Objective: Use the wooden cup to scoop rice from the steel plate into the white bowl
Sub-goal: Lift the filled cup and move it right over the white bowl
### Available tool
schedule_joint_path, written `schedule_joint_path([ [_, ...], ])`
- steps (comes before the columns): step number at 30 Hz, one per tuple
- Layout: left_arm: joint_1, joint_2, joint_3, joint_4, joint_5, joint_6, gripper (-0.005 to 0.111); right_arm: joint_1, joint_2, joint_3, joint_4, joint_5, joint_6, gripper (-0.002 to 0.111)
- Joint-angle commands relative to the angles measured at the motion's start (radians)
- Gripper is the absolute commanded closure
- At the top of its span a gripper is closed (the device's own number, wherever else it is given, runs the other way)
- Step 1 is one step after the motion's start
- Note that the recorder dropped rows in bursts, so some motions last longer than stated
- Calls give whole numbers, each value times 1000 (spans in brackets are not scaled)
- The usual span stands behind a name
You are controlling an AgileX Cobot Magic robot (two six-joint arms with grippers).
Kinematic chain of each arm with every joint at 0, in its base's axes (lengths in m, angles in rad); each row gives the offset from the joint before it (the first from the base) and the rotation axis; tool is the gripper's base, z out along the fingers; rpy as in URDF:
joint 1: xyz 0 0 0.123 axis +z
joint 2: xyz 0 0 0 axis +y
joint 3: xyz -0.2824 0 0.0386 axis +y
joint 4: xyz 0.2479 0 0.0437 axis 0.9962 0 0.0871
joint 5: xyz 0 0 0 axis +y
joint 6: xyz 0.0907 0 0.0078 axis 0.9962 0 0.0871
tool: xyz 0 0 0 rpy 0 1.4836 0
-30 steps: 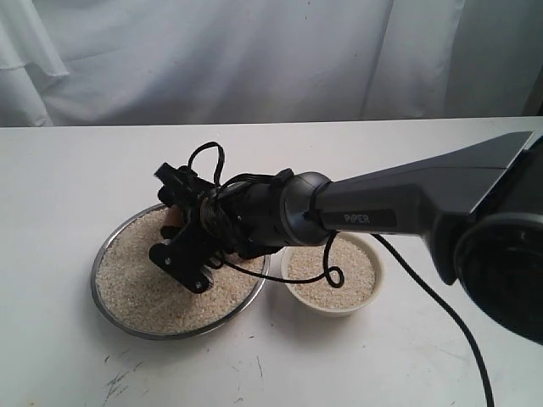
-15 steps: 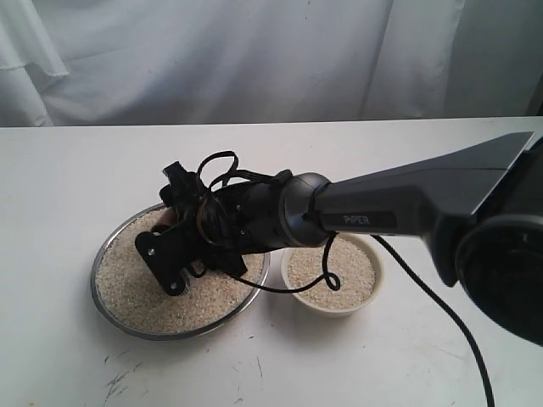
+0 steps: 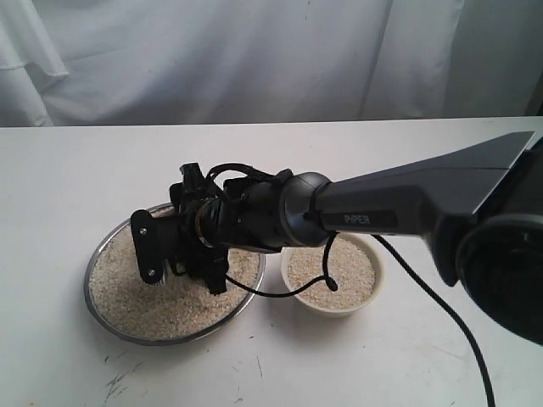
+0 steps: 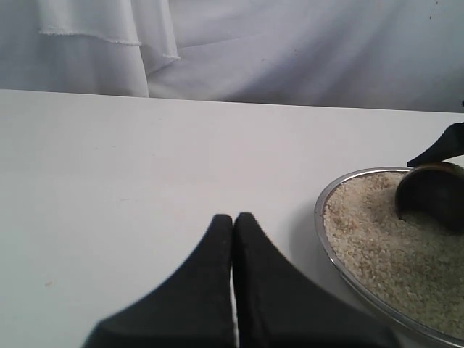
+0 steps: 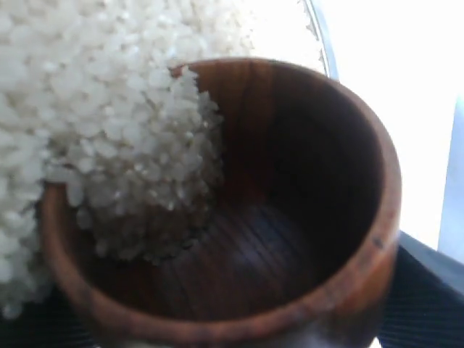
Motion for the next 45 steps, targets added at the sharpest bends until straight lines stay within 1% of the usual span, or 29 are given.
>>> schedule_joint_path([
  [1, -3, -4, 5, 0, -6, 0, 107, -6, -7, 12, 66, -20, 7, 108],
  [9, -3, -4, 5, 0, -6, 0, 107, -57, -81, 12, 111, -51, 34, 108],
  [13, -3, -4, 5, 0, -6, 0, 107, -66, -105, 12, 140, -53, 47, 108],
  [21, -3, -4, 5, 0, -6, 0, 107, -73, -178, 27, 133, 64, 60, 108],
  [25, -3, -4, 5, 0, -6, 0, 107, -80, -250, 130, 109, 18, 60, 108],
  [31, -3, -4, 5, 0, -6, 0, 107, -121, -383, 298, 95, 17, 60, 108],
  [39, -3, -4, 5, 0, -6, 0, 107, -204, -538, 466, -14, 11, 60, 108],
  [45, -3, -4, 5, 0, -6, 0, 107, -254, -631, 572, -137, 13, 60, 108],
])
